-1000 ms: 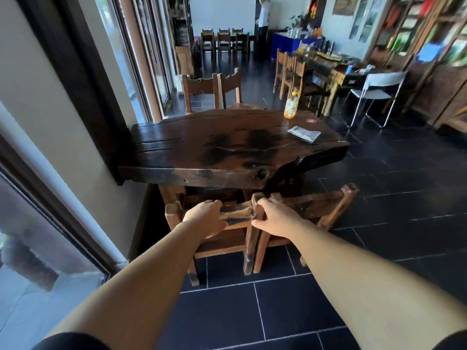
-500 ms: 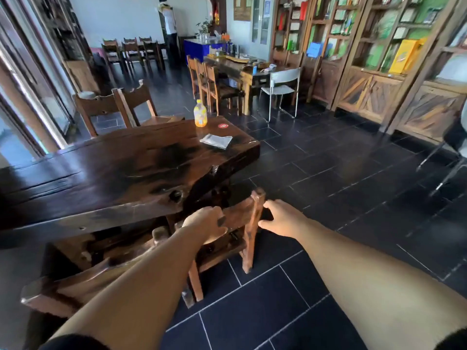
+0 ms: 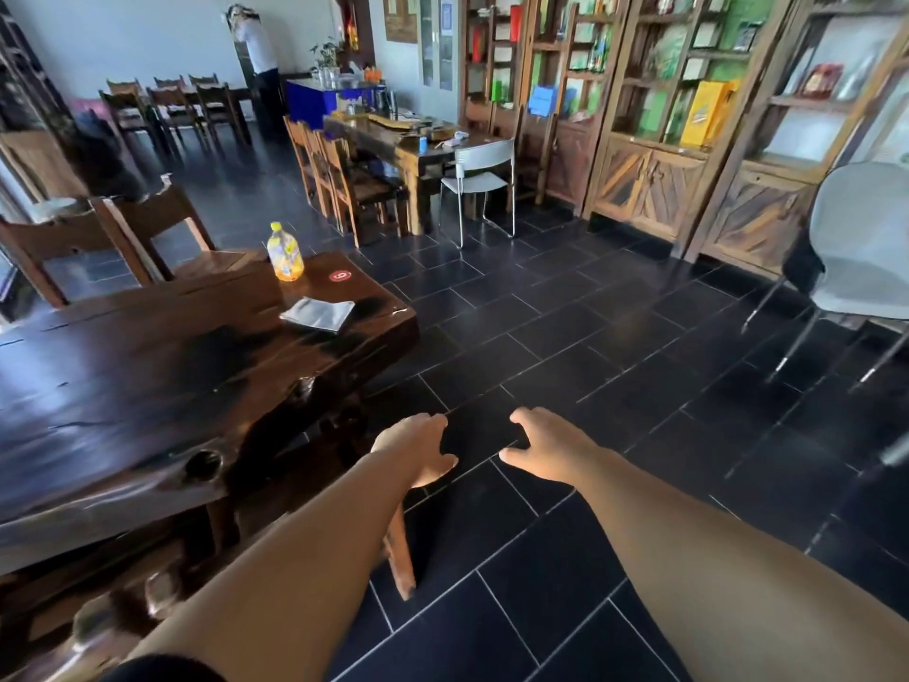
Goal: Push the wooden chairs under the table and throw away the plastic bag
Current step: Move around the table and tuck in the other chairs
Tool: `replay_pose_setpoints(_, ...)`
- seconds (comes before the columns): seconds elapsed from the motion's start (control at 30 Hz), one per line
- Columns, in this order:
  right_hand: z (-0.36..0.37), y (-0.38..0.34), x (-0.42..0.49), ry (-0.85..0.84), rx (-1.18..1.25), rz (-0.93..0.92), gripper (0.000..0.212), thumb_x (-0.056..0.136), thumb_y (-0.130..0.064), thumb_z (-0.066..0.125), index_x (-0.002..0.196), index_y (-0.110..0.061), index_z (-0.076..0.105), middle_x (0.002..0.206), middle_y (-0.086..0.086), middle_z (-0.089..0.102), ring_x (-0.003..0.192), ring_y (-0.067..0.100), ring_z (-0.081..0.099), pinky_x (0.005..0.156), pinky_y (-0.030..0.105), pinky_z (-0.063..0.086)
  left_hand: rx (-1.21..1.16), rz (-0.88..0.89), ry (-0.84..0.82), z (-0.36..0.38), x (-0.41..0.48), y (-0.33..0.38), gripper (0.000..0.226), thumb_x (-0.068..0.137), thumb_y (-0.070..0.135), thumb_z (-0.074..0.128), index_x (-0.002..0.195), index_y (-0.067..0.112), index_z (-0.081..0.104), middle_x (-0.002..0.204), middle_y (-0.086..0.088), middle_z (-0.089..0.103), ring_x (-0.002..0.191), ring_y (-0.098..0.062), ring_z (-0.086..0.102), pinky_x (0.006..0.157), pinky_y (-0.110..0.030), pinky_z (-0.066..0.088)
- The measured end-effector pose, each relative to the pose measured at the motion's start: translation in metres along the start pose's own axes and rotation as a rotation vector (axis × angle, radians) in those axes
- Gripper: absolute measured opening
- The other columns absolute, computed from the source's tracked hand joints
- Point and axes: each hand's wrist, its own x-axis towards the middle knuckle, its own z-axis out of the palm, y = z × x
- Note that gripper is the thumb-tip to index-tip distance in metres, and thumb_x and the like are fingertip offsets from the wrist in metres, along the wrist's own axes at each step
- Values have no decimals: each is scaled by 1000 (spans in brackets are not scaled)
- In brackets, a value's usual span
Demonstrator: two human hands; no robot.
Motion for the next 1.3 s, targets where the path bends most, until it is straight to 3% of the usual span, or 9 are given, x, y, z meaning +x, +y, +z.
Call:
replay_pose_setpoints(0.2, -26, 38, 79, -52, 2, -13, 67, 91, -51, 60, 147, -24, 38, 139, -2, 47, 116, 20, 56, 97, 40, 49, 4, -8, -12, -14, 89, 3, 67, 93, 47, 59, 150, 23, 33, 145, 2, 46, 130, -23, 49, 98, -38, 48)
replay_pose_setpoints(0.4, -68, 66, 204, -24, -36, 5, 69, 91, -49, 60, 150, -23, 33, 143, 2, 44, 115, 23, 58, 95, 40, 51, 21, -13, -2, -41, 225, -10, 58, 92, 47, 60, 141, 21, 43, 137, 2, 51, 123, -23, 53, 91, -38, 50)
replay_pose_setpoints(0.77, -157, 68, 434, -57, -73, -30, 64, 92, -50, 60, 145, -21, 39, 146, 1, 41, 118, 25, 57, 94, 41, 50, -5, -47, 1, -116, 444, -40, 60, 91, 49, 60, 142, 21, 43, 139, 1, 52, 125, -24, 52, 98, -40, 48)
replay_pose_setpoints(1.3, -225, 65, 748, -136, -134, -233, 58, 92, -47, 60, 140, -18, 45, 139, 1, 47, 113, 24, 57, 90, 39, 51, -45, -236, 26, -174, 696, -116, 57, 90, 48, 61, 137, 19, 46, 134, 1, 54, 121, -25, 54, 93, -42, 51)
